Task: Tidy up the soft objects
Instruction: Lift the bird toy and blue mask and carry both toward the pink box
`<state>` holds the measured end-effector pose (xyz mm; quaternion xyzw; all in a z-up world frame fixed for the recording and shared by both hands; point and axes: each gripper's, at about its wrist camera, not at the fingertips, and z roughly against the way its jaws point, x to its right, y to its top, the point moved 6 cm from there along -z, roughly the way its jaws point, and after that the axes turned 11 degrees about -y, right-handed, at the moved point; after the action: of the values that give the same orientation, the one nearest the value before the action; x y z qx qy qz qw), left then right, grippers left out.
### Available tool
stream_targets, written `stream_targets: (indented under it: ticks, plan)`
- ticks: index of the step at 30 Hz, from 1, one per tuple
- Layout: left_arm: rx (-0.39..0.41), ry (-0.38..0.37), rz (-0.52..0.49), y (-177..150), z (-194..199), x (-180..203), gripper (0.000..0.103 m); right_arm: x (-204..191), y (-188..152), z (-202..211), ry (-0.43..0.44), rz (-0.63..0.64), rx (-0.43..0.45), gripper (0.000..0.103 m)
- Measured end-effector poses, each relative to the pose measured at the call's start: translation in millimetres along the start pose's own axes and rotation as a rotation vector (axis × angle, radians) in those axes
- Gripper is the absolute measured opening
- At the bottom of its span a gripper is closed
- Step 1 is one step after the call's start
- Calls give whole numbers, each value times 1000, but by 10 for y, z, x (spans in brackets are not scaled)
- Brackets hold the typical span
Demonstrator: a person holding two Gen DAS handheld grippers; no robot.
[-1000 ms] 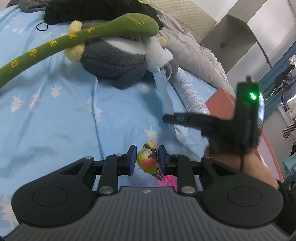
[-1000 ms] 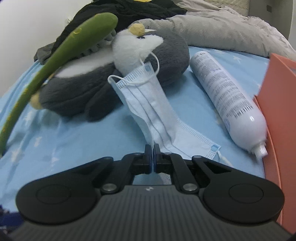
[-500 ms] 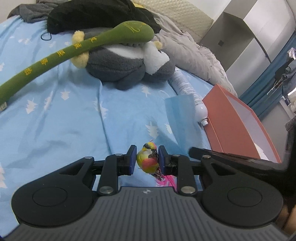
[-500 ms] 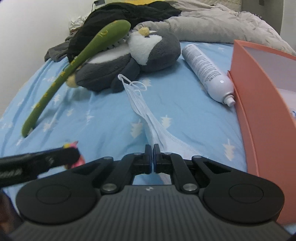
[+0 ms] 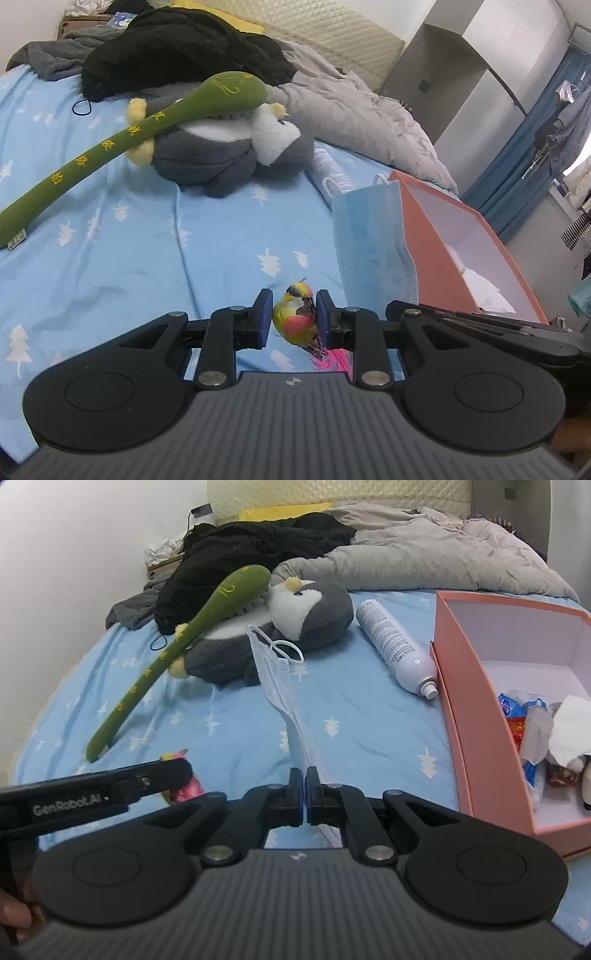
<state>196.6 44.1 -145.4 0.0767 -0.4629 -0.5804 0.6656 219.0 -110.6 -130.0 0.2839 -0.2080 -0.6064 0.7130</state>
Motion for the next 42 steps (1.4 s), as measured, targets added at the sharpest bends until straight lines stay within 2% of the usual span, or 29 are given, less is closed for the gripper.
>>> stream_targets:
  ticks: [6, 14, 21, 26, 35, 42]
  plan:
    - [-1, -4, -31, 14, 152, 219, 30, 43, 11, 261, 1, -17, 12, 5]
    - [16, -15, -69, 198, 303, 548, 30, 140, 132, 602, 19, -41, 40, 5]
    - [43, -54, -115, 410, 334, 1005, 30, 342, 362, 929, 26, -64, 87, 6]
    - [53, -89, -153, 503, 299, 1349, 30, 583, 475, 1126, 0, -84, 127, 6]
    - [13, -185, -224, 554, -46, 1964, 30, 1210, 547, 1375, -106, -157, 176, 6]
    - [-50, -282, -265, 696, -538, 2395, 30, 1780, 636, 1234, -189, -225, 169, 6]
